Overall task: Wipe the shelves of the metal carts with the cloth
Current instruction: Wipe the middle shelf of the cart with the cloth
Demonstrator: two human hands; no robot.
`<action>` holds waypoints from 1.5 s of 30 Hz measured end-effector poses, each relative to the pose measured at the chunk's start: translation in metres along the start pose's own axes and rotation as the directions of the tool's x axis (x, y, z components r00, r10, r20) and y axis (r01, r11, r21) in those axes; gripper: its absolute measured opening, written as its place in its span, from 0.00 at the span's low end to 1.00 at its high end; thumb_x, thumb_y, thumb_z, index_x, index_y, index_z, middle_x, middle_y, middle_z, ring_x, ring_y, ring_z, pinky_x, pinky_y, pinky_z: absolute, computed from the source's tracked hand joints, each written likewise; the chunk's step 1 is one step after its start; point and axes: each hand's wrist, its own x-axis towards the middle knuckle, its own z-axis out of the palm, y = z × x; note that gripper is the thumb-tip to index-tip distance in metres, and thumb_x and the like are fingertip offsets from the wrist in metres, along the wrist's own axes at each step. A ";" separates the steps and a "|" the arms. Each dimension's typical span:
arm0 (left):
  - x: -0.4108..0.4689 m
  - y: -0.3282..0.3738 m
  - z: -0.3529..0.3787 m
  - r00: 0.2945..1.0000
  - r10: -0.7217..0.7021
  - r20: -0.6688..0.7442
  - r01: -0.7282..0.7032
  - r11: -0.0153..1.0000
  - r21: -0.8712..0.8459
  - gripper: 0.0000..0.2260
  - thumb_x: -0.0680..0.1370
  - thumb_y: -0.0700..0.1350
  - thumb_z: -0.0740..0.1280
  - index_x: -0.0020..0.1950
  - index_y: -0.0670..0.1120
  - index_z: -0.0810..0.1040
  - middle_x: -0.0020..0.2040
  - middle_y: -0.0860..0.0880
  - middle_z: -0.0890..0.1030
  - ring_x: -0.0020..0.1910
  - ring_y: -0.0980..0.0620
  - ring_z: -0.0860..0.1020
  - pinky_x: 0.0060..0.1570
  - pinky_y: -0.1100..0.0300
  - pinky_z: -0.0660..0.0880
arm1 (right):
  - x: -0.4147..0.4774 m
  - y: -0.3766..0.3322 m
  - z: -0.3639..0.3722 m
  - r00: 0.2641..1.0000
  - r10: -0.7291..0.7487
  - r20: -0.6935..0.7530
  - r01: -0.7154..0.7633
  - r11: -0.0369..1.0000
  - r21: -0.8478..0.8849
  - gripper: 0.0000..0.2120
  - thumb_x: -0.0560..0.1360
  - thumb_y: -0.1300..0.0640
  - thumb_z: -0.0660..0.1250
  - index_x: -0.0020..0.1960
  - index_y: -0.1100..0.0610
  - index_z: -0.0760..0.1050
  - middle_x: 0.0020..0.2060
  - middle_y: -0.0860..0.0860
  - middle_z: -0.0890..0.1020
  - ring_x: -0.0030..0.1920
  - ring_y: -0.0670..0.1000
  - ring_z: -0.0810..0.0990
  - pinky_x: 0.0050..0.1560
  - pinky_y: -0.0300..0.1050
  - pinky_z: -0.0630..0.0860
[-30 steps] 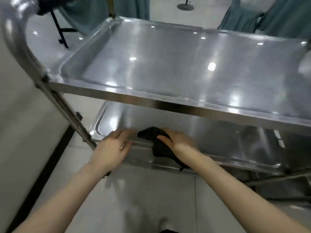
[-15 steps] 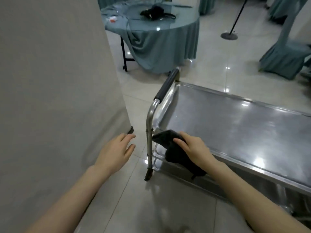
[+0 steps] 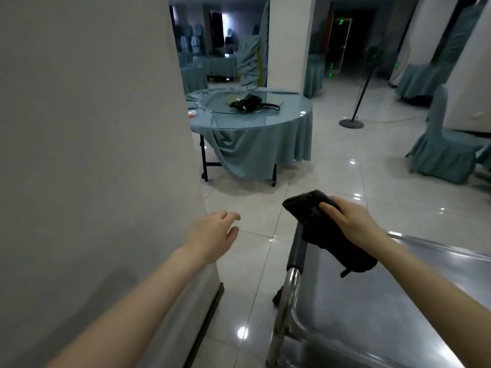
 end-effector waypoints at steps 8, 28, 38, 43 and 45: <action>0.154 -0.034 0.015 0.980 0.155 0.124 -0.157 0.987 0.011 0.15 0.82 0.52 0.56 0.68 0.52 0.71 0.61 0.52 0.77 0.58 0.48 0.76 0.49 0.55 0.72 | 0.092 0.018 0.017 0.966 0.239 -0.100 -0.235 0.971 0.054 0.11 0.82 0.48 0.58 0.53 0.52 0.76 0.46 0.53 0.81 0.49 0.56 0.78 0.49 0.49 0.72; 0.519 0.087 0.158 0.617 0.758 0.211 -0.707 0.652 -0.274 0.15 0.82 0.53 0.56 0.68 0.54 0.70 0.60 0.52 0.76 0.58 0.49 0.75 0.48 0.56 0.72 | 0.209 0.148 -0.028 0.585 0.681 -0.441 -0.705 0.695 0.140 0.12 0.81 0.43 0.57 0.51 0.47 0.75 0.44 0.46 0.82 0.48 0.51 0.79 0.54 0.51 0.75; 0.646 0.189 0.200 0.404 0.888 0.218 -0.826 0.457 -0.330 0.16 0.82 0.52 0.55 0.69 0.53 0.69 0.62 0.52 0.75 0.58 0.49 0.75 0.55 0.52 0.75 | 0.276 0.234 -0.077 0.395 0.741 -0.543 -0.778 0.584 0.231 0.12 0.82 0.44 0.56 0.51 0.48 0.75 0.41 0.45 0.81 0.44 0.48 0.78 0.47 0.47 0.74; 0.711 0.225 0.246 0.283 0.938 0.198 -0.864 0.340 -0.372 0.15 0.82 0.52 0.55 0.68 0.54 0.70 0.60 0.53 0.76 0.56 0.50 0.76 0.53 0.54 0.74 | 0.308 0.282 -0.084 0.274 0.782 -0.560 -0.821 0.494 0.287 0.12 0.81 0.43 0.56 0.53 0.47 0.74 0.43 0.45 0.80 0.46 0.48 0.78 0.46 0.46 0.73; 0.740 0.239 0.262 0.220 0.955 0.197 -0.876 0.282 -0.390 0.15 0.82 0.52 0.55 0.68 0.54 0.70 0.60 0.53 0.76 0.56 0.50 0.76 0.52 0.54 0.74 | 0.319 0.295 -0.082 0.211 0.789 -0.577 -0.824 0.461 0.329 0.11 0.82 0.43 0.56 0.54 0.46 0.74 0.44 0.45 0.81 0.47 0.49 0.79 0.46 0.45 0.71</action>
